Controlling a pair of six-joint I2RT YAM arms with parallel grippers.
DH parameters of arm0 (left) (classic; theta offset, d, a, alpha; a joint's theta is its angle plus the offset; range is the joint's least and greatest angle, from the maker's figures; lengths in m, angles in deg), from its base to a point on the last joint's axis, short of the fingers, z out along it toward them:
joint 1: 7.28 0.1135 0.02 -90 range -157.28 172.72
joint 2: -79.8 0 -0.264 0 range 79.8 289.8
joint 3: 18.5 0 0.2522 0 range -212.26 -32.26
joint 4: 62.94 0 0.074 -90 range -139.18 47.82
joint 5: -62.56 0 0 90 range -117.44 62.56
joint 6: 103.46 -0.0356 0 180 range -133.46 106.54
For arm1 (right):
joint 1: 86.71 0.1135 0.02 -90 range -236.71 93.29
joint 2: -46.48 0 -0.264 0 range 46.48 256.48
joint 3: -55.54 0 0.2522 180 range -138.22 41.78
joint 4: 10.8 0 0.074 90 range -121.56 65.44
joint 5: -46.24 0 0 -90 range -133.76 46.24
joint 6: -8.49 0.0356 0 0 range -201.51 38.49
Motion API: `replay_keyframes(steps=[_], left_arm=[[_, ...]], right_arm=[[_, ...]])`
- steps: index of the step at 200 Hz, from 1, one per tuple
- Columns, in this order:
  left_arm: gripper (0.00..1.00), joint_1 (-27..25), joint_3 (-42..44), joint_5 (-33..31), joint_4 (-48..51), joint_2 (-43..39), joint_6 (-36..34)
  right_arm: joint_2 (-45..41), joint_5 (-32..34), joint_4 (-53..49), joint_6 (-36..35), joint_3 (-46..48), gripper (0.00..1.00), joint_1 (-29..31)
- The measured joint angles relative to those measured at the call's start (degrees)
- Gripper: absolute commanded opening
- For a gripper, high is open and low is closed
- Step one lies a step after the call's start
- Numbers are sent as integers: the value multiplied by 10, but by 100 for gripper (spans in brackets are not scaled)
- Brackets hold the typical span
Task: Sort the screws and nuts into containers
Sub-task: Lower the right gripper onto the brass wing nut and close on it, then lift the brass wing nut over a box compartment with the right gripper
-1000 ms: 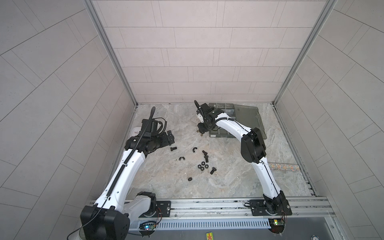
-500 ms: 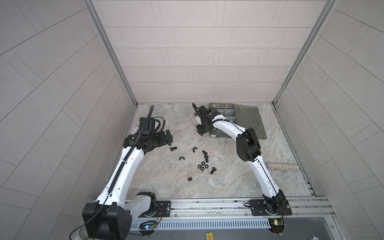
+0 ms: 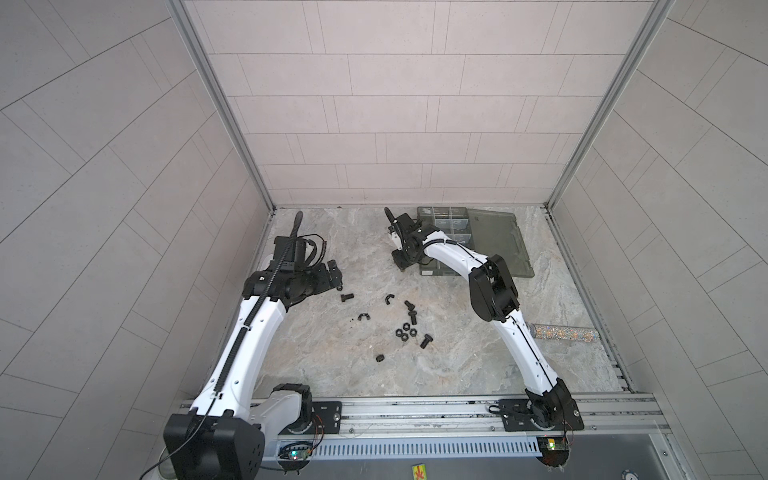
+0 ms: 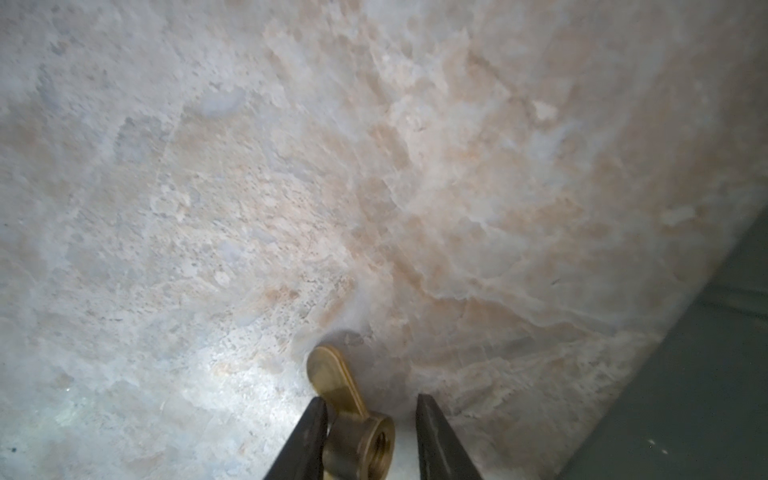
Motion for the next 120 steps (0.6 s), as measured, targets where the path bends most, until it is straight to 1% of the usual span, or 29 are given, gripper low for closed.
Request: replay_keyframes(steps=[11,44,62,72,79,88,120], left_arm=[[100,1,0,0,0,0,0],[100,3,4,0,0,0,0],[100,3,6,0,1,0,0],[100,3,6,0,1,0,0],[100,3,6,0,1,0,0],[100,4,6,0,2,0,0],[100,5,6,0,2,-2,0]], right_arm=[[0,0,-1,2,0,29,0],[0,1,-2,9,0,28,1],[0,3,-1,12,0,24,1],[0,4,-1,14,0,20,1],[0,5,0,15,0,11,1],[0,5,0,16,-2,6,1],[0,-7,-6,25,-11,5,-4]])
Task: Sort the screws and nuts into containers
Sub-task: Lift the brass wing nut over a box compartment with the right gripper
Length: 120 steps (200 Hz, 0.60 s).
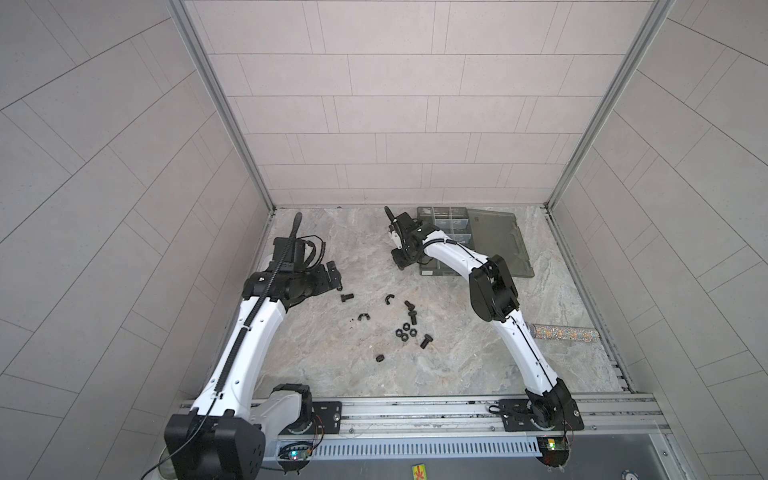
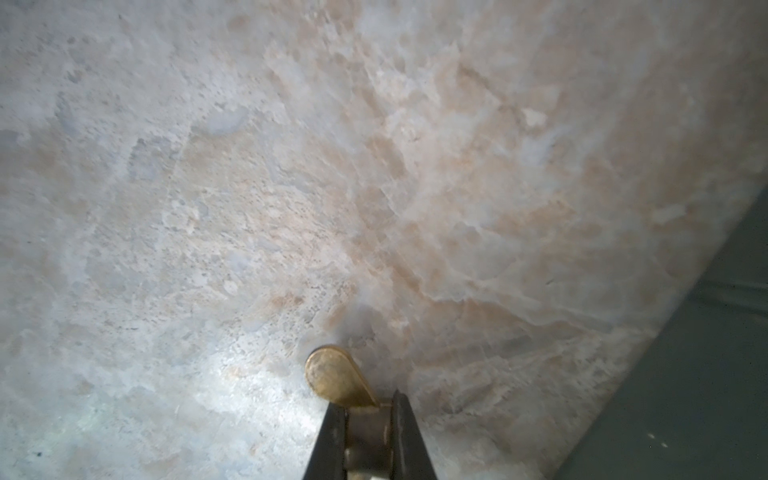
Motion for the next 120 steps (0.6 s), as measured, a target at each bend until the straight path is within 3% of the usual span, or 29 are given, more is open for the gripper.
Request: replay_keyframes(steps=[70,120], left_arm=[[100,1,0,4,-1,-1,0],[100,1,0,40,-13,21,7]], right_arm=[[-9,-18,-24,3,-3,6,-16],[-85,11,-55,-15,-3,7,-50]])
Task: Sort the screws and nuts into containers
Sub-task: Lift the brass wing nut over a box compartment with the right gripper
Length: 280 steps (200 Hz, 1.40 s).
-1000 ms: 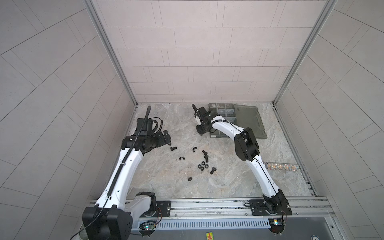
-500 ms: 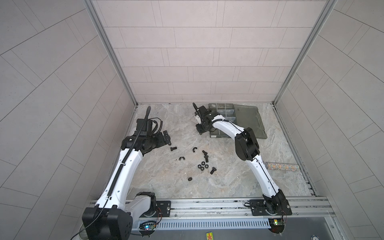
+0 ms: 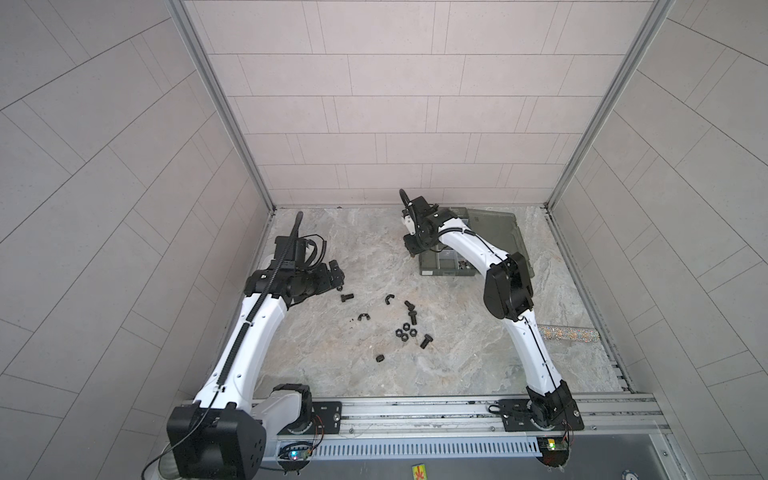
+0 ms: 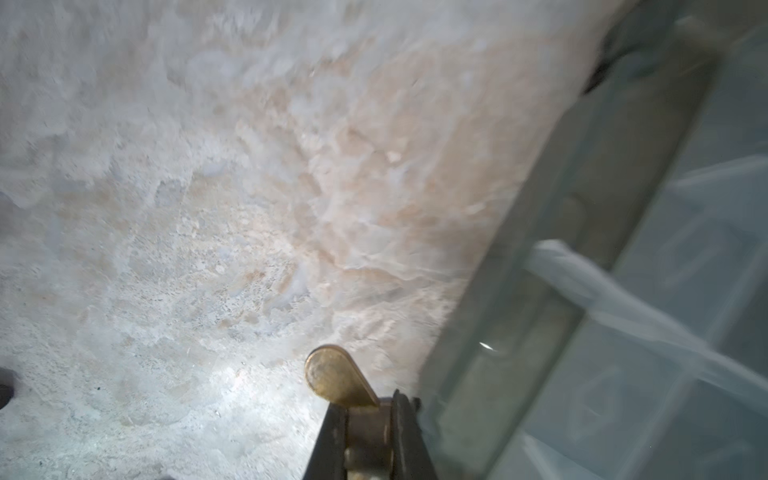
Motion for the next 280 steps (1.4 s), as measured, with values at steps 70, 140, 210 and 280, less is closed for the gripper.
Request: replay_keyframes(steps=[70,140,210,280], left_arm=[[100,0,-1,29,-43,10,25],[100,0,-1,39,-69,22,45],[98,0,-1,40,-74,37,55],[98,0,-9,40,-74,38,55]], right_arm=[[-67,73,-38,-21,7,8,-90],[-67,89,-42,-21,122,8,-145],[-67,82,-26,-17,132,11,-157],[-48,68,-14,-9,112,11,-164]])
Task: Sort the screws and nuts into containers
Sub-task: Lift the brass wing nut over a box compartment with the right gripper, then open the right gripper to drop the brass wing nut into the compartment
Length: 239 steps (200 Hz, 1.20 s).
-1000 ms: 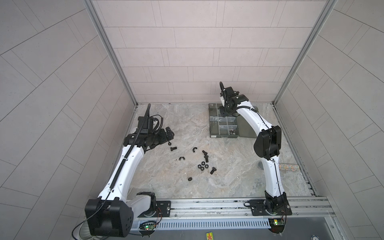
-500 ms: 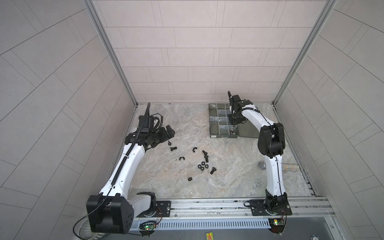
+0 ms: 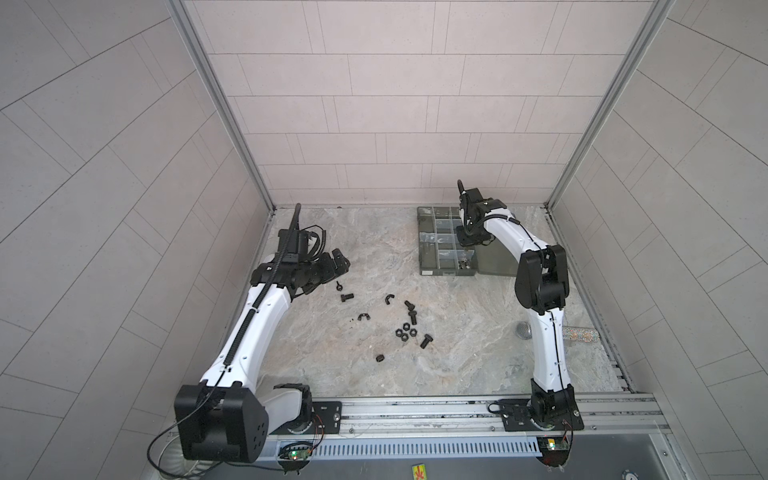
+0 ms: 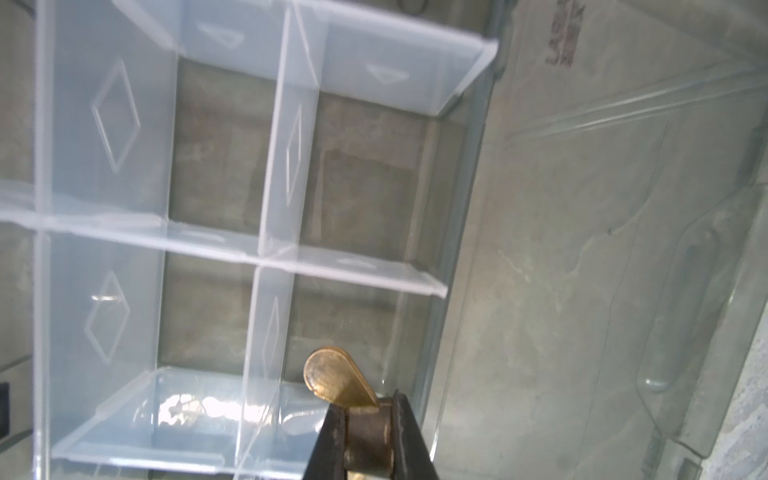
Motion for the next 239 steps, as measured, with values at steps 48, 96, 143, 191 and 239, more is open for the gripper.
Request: replay_keyframes(steps=[48,96,143,191,239], left_arm=[[98,0,-2,-1,1,1,-2],[99,0,-11,-1,5,6,-5],[99,-1,-7,17,-10,6,-4],[98,-27,28,24,-39,8,-1],[97,-124,35,-10,-43,19,5]], right_arm=[[40,-5,-2,3,-52,22,0],[46,-24,-23,7,-68,51,0],[-43,27,-86,5,-69,99,26],[-288,115,-91,44,70,91,107],[-424,11,-53,93,335,73,82]])
